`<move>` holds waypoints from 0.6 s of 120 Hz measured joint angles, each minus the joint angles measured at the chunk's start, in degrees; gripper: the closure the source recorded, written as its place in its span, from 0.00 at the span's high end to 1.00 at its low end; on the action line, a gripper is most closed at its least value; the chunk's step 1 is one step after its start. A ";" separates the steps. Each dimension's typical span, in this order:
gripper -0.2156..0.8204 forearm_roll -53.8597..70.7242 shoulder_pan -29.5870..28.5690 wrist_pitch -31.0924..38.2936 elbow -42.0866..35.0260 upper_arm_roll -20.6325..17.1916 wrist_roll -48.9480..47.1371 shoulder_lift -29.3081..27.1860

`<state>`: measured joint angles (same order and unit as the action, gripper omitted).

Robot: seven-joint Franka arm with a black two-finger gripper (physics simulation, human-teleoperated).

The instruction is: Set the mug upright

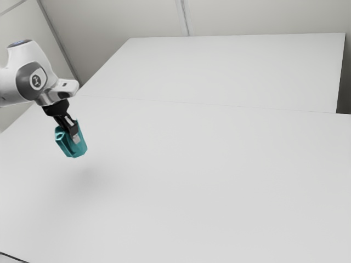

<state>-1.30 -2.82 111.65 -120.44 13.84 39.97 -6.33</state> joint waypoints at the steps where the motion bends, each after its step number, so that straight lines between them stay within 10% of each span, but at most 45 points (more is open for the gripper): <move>1: 0.04 0.05 0.00 0.23 -0.38 -0.10 -0.33 -0.21; 72: 0.04 2.98 2.36 15.15 -13.16 -9.31 -20.46 -2.89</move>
<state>1.68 -0.46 126.80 -133.60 4.53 19.50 -9.22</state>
